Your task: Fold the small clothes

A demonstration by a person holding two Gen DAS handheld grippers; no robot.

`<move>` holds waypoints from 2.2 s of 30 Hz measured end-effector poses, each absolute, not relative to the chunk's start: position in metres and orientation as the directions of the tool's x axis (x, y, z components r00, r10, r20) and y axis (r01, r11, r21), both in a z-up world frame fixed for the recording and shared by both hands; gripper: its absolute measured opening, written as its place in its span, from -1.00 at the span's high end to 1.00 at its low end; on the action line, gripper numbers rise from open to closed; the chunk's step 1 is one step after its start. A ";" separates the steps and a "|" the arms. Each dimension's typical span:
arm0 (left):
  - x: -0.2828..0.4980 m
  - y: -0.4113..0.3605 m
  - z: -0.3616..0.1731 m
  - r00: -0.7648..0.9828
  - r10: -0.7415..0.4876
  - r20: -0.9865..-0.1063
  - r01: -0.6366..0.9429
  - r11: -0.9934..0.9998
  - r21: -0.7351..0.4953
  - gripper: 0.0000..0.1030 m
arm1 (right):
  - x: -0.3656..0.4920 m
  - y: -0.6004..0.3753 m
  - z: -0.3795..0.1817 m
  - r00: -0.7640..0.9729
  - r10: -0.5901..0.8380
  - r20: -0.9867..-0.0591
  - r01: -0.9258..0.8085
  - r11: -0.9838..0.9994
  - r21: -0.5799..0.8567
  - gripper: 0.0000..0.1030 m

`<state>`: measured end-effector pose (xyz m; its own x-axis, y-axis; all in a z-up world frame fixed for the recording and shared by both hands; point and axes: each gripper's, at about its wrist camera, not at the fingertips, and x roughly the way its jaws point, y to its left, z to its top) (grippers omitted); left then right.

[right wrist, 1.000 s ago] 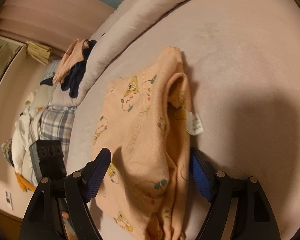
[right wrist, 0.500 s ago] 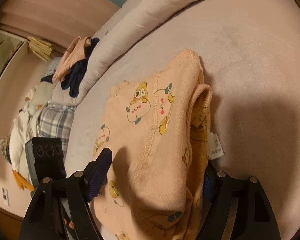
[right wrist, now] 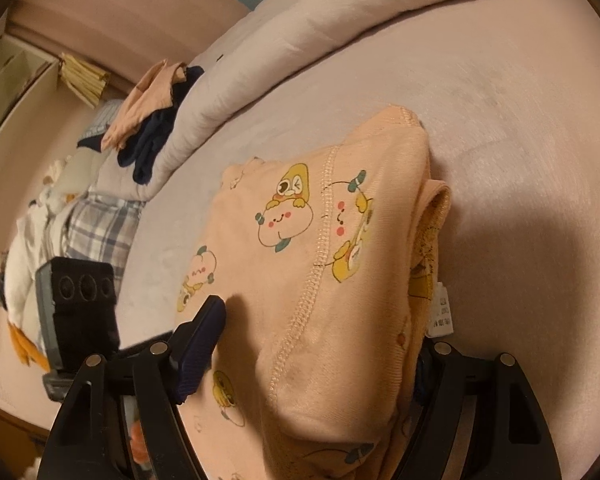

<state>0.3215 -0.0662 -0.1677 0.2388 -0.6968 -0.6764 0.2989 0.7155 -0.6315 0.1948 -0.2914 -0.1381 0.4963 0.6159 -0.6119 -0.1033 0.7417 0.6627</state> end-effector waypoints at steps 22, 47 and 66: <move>0.322 -0.068 -0.168 0.272 -0.610 -0.744 0.284 0.790 -0.544 -0.20 | 0.188 -0.286 -0.134 0.537 0.513 -0.670 -0.083 0.822 0.563 -0.11; 0.320 -0.074 -0.169 0.293 -0.577 -0.763 0.304 0.813 -0.498 -0.16 | 0.188 -0.277 -0.130 0.543 0.441 -0.715 -0.096 0.878 0.469 0.04; 0.318 -0.076 -0.169 0.301 -0.564 -0.769 0.303 0.821 -0.483 -0.14 | 0.187 -0.274 -0.127 0.545 0.436 -0.716 -0.106 0.883 0.457 0.11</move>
